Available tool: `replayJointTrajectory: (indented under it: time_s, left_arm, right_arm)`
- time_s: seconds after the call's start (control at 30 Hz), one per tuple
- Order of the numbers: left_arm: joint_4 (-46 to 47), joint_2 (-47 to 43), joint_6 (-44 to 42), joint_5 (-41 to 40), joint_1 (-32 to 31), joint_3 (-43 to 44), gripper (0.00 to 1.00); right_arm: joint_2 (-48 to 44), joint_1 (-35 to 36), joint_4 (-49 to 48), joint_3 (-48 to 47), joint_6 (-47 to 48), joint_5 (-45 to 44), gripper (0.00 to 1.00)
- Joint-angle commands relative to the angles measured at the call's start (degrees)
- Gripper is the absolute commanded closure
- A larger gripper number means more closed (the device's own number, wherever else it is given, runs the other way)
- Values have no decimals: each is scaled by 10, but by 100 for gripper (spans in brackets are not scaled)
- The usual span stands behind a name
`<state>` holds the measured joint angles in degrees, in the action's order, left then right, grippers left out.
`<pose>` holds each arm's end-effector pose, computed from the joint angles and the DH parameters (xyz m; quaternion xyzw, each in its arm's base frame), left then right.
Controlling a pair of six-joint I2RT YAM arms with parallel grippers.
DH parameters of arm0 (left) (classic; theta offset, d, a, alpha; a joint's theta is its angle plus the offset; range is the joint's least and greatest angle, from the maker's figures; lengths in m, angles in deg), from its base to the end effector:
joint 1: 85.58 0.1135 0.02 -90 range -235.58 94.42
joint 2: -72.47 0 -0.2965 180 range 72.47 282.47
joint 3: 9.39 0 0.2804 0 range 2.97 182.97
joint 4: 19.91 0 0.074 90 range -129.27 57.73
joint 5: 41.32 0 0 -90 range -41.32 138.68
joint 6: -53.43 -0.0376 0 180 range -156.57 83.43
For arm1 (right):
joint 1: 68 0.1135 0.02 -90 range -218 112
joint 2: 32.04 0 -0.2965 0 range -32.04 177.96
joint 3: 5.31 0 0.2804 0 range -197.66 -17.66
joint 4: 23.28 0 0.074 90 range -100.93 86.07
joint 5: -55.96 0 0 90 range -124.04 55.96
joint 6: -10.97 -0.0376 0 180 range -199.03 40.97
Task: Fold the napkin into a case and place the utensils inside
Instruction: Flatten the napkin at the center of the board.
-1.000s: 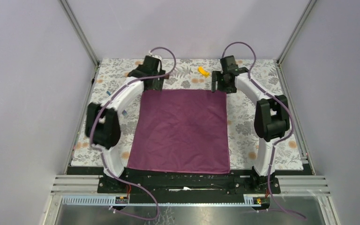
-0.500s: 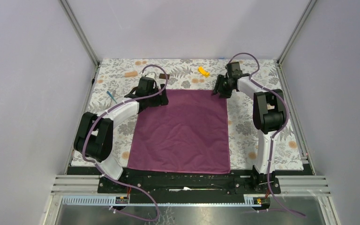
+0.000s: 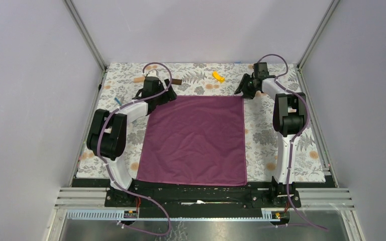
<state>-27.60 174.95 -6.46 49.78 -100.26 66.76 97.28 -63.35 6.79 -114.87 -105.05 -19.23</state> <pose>0.4137 -0.1091 0.2162 -0.1141 0.8756 -0.1866 0.4307 0.5404 0.0536 0.1638 0.1292 0.9234 0.2068 0.2964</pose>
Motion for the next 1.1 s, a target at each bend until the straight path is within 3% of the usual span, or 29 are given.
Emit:
replayJointTrajectory:
  time_s: [0.0,0.3,0.5,0.67,0.83,0.93,1.07]
  left_arm:
    - [57,57,31,-1,17,50,14]
    - [77,160,110,30,44,117,13]
    - [65,207,104,36,52,174,13]
    - [40,159,81,54,51,174,10]
    - [-9,19,46,79,42,132,4]
    - [-34,-87,28,95,27,75,4]
    - [-73,-216,21,129,9,-26,3]
  right_arm:
    - [54,-19,36,-50,3,1,44]
    - [131,-25,85,-178,35,4,43]
    - [181,-28,105,-263,68,5,43]
    - [169,-22,169,-333,109,9,36]
    - [4,26,235,-255,135,-115,19]
    - [-123,74,254,-132,100,-199,15]
    - [-291,93,225,94,41,-140,9]
